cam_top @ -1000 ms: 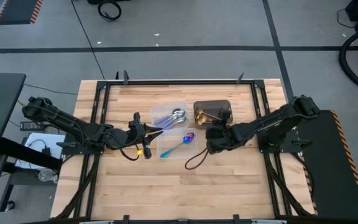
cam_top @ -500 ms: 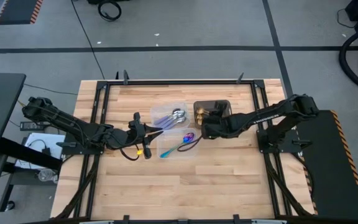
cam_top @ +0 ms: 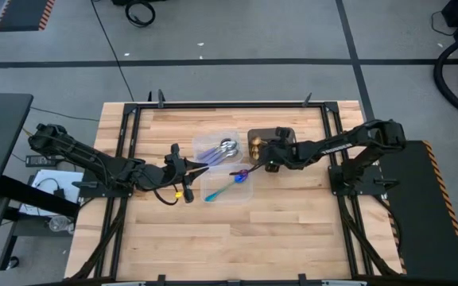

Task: Sort silverware by color (type)
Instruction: Put the gold spoon into the black bin

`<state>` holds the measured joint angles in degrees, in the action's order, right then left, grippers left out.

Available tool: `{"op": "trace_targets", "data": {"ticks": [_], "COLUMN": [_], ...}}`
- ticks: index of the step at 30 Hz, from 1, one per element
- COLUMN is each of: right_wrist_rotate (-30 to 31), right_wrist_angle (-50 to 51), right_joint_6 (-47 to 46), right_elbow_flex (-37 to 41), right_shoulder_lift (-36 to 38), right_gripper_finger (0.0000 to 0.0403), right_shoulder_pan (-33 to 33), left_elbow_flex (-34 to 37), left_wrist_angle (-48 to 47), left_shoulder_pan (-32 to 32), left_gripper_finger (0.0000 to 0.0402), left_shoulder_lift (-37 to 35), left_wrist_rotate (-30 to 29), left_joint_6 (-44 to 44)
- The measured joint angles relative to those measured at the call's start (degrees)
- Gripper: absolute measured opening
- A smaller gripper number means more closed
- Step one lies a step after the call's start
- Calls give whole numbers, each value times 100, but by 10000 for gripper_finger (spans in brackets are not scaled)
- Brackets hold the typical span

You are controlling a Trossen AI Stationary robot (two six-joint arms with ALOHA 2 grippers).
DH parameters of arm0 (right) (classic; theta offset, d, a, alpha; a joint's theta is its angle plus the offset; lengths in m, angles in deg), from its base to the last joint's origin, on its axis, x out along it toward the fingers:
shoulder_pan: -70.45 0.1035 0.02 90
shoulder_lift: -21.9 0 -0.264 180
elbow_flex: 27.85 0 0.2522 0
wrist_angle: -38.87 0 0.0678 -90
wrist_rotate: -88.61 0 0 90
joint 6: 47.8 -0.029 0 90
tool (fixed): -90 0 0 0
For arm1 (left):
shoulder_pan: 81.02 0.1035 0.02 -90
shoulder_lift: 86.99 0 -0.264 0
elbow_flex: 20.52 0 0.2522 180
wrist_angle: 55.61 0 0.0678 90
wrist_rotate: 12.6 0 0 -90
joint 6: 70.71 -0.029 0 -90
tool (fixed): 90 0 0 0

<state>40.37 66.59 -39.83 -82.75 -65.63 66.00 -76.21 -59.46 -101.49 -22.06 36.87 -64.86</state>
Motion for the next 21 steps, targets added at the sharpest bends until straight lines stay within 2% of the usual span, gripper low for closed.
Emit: {"op": "trace_targets", "data": {"ticks": [7, 15, 21], "right_wrist_rotate": [-534, -1013, -1099], "right_wrist_angle": [-855, -920, -922], "right_joint_6": [83, -202, -245], "right_elbow_flex": [495, 605, 605], "right_shoulder_lift": [0, 0, 0], "right_gripper_finger": [22, 41, 62], "right_shoulder_pan": [-254, -368, -371], "left_elbow_flex": [0, 0, 0], "left_wrist_angle": [-40, -72, -89], "left_shoulder_pan": [0, 2, 2], "left_gripper_finger": [55, 55, 55], "left_shoulder_lift": [0, 0, 0], "left_wrist_rotate": [0, 0, 0], "left_joint_6": [2, 43, 79]}}
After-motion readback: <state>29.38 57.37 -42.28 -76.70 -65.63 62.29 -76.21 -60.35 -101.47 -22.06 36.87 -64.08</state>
